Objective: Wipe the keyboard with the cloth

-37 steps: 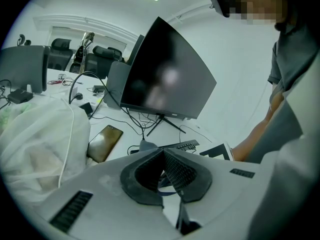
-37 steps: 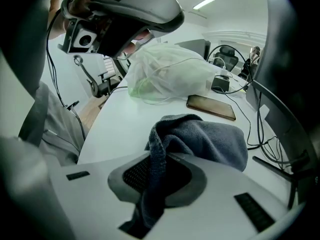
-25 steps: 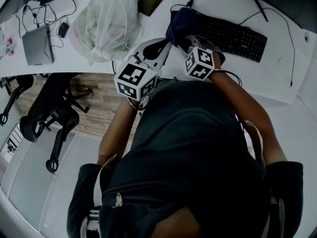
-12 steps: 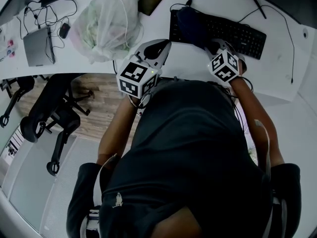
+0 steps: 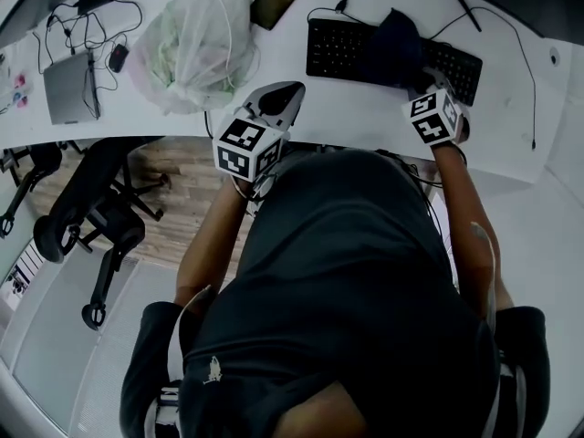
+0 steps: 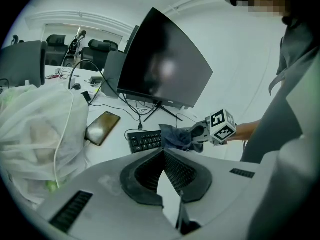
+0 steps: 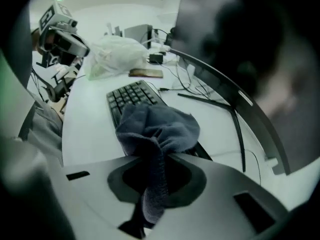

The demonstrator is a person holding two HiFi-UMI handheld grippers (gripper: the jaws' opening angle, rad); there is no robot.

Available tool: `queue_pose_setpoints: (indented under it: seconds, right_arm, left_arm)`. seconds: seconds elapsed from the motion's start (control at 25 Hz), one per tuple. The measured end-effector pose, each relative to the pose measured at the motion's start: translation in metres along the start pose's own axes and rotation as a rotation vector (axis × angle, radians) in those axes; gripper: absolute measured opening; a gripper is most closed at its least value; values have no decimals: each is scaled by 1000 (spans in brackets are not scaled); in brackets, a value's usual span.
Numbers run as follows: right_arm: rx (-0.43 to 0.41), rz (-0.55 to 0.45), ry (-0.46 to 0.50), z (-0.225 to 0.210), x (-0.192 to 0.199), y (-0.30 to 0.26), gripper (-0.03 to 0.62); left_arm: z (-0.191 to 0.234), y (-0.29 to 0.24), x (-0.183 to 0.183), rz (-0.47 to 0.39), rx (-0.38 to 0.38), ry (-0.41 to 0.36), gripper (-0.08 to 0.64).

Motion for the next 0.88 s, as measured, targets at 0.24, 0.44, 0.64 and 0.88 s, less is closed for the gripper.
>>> queue_pose_setpoints:
  seconds: [0.24,0.44,0.64,0.88]
  right_arm:
    - [-66,-84,140,37,-35,-9,48]
    - [27,70,-178,-48,88,-20,48]
    - [182,244,-395,-120,186,-8,48]
    - [184,30,81,-55,66,-10,48]
  left_arm:
    - [-13,-9,23,54,-1,-15,2]
    - [-12,0,38,46,-40,4,2]
    - [-16,1,41,35,-64,7,2]
    - [-39,-11,31,38,-65,-38,2]
Point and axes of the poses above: the fingertips, and each gripper's own axes: y backward along the fingers, z to its left, x out of its underside, the point moved 2 cm from there along y, backward along the fingers, and after that the axes turned 14 degrees about z, right-handed, at the moved point
